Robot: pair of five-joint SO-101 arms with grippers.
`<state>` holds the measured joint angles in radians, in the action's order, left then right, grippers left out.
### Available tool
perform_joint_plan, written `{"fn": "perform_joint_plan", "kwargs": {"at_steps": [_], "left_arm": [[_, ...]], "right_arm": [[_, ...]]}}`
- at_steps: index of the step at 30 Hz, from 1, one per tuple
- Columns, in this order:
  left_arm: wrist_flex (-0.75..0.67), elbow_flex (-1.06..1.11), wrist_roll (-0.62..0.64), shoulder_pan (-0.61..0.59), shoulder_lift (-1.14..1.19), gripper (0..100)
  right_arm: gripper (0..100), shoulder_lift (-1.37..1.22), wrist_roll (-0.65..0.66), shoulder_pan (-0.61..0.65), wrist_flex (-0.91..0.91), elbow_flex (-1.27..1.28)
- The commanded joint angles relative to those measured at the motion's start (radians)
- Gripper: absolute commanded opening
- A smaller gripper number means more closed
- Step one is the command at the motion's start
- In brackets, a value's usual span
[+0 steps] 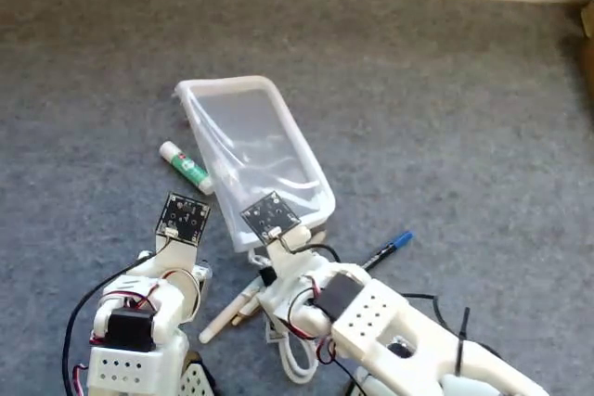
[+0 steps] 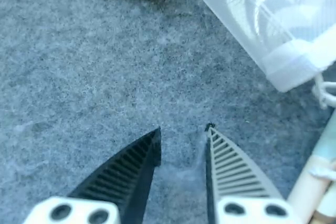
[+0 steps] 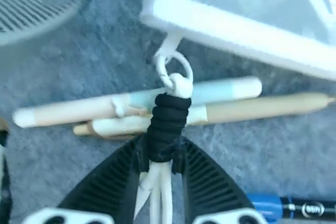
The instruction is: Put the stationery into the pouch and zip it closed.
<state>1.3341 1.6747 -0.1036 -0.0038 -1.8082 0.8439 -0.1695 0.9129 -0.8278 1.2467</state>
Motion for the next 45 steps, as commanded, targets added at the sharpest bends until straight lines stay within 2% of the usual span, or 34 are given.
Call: {"fn": "perform_joint_plan", "kwargs": {"at_steps": [1,9,22,38,41,45], "left_arm": [[0.006,0.021,0.008,-0.007,-0.005,14],[0.006,0.021,0.008,-0.007,-0.005,14],[0.011,0.008,0.006,-0.008,-0.007,14],[0.031,-0.317,0.011,-0.033,-0.010,15],[0.028,-0.320,0.011,-0.025,-0.010,20],[0.029,-0.286,0.011,0.041,-0.010,32]], "right_arm": [[0.5,0.153,0.014,-0.041,-0.005,-0.010],[0.5,0.300,0.014,-0.087,-0.071,-0.007],[0.5,0.312,0.015,-0.088,-0.070,-0.007],[0.5,0.312,0.015,-0.088,-0.068,-0.013],[0.5,0.312,0.015,-0.088,-0.068,-0.018],[0.5,0.312,0.015,-0.085,-0.068,-0.018]]}}
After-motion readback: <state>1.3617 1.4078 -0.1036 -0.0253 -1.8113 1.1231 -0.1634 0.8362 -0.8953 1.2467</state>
